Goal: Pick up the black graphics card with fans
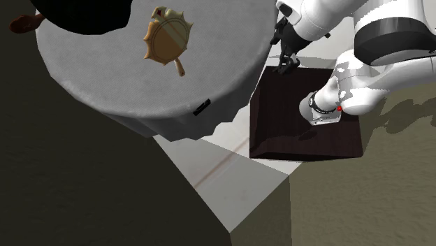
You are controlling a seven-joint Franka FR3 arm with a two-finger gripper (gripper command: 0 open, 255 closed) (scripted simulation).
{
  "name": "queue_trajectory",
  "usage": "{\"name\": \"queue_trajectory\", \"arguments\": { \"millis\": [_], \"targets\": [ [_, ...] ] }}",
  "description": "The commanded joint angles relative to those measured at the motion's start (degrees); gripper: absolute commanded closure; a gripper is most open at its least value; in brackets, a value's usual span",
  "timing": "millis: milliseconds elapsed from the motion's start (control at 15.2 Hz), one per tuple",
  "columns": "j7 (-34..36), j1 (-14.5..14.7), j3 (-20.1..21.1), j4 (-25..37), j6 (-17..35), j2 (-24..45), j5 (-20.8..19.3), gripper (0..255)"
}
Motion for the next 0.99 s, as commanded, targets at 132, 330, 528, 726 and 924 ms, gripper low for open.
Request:
{"name": "queue_trajectory", "arguments": {
  "millis": [132,330,528,726,924],
  "targets": [
    [-3.18,1.48,-0.94,1.20,3.27,3.67,0.36,0],
    [-8.05,3.82,-2.23,3.53,7.63,9.25,1.19,0],
    [-13.05,6.25,-3.36,6.41,11.31,14.83,2.41,0],
    [-18.22,8.64,-4.26,9.79,14.27,20.32,4.04,0],
    [-23.51,10.96,-4.92,13.61,16.52,25.69,6.01,0]
  ]
}}
